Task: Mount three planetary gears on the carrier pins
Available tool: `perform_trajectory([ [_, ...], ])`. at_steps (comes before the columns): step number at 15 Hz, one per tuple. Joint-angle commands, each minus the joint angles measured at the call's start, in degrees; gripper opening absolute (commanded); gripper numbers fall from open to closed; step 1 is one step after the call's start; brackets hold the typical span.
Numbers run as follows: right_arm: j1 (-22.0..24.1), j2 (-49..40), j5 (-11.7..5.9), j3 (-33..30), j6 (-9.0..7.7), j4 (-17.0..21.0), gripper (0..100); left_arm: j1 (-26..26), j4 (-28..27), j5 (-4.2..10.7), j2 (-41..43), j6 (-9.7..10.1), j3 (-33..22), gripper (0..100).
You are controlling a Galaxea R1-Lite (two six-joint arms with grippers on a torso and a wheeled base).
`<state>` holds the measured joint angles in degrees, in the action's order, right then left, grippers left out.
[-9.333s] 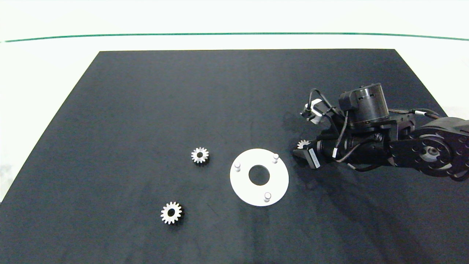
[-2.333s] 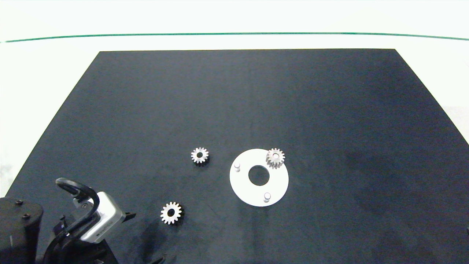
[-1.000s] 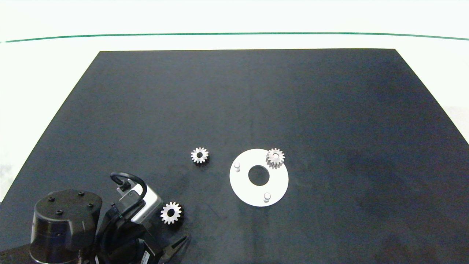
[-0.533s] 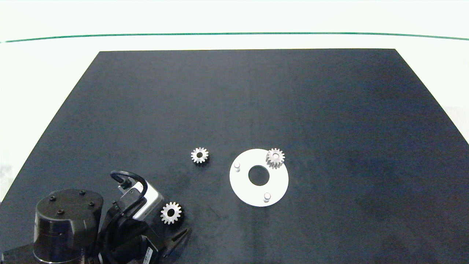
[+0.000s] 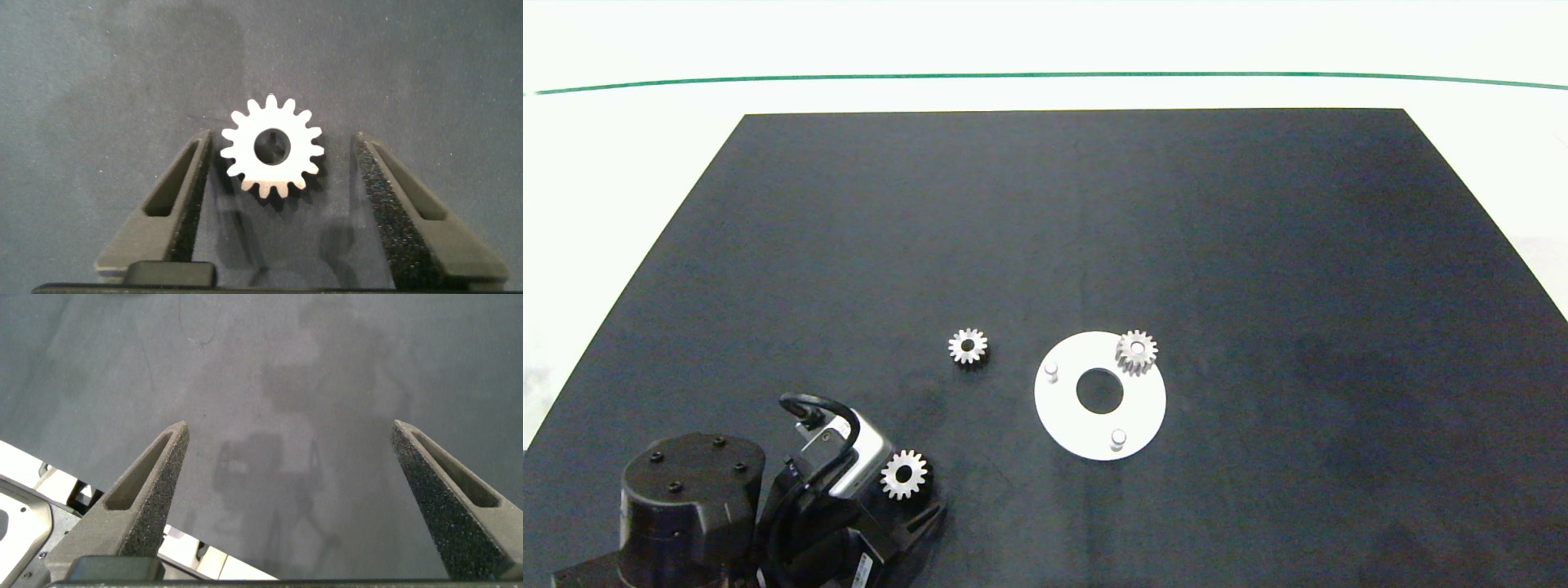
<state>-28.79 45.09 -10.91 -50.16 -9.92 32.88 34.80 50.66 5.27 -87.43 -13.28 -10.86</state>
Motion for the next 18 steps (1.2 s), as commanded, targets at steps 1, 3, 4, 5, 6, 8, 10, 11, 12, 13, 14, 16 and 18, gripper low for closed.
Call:
perform_trajectory([
  [1,0.0,0.2,-0.08,0.3,-0.27,0.2,100,0.0,0.3,0.01,0.0,0.0,0.1,63],
  [3,0.0,0.2,-0.08,0.4,-0.45,0.2,100,-0.1,0.3,0.01,0.1,0.0,0.0,58],
  [4,0.0,0.2,-0.08,0.4,-0.45,0.2,100,-0.1,0.3,0.01,0.2,0.0,0.0,57],
  [5,0.0,0.2,-0.08,0.4,-0.45,0.2,100,-0.1,0.3,0.09,0.2,0.0,0.0,54],
  [6,0.0,0.2,-0.08,0.4,-0.45,0.2,100,0.0,0.3,0.09,0.2,0.0,0.0,52],
  [8,0.0,0.1,-0.08,0.4,-0.45,0.2,100,0.0,0.3,0.09,0.1,0.0,0.1,48],
  [10,0.0,0.1,-0.08,0.4,-0.54,0.2,100,0.0,0.3,0.09,0.2,0.0,0.0,43],
  [11,0.0,0.1,-0.08,0.4,-0.54,0.2,100,0.0,0.4,0.09,0.2,0.09,0.1,42],
  [12,0.0,0.1,-0.08,0.4,-0.54,0.2,100,0.0,0.4,0.09,0.2,0.09,0.1,40],
  [13,0.0,0.1,-0.08,0.4,-0.54,0.2,100,0.1,0.4,0.09,0.2,0.0,0.1,37],
  [14,0.0,0.1,-0.08,0.4,-0.54,0.2,100,0.1,0.4,0.09,0.2,0.0,0.1,36],
  [16,0.0,0.1,-0.08,0.4,-0.54,0.2,100,0.1,0.4,0.09,0.2,0.0,0.1,31],
  [18,0.0,0.1,-0.08,0.4,-0.54,0.2,100,0.1,1.5,0.09,0.0,0.0,0.4,28],
])
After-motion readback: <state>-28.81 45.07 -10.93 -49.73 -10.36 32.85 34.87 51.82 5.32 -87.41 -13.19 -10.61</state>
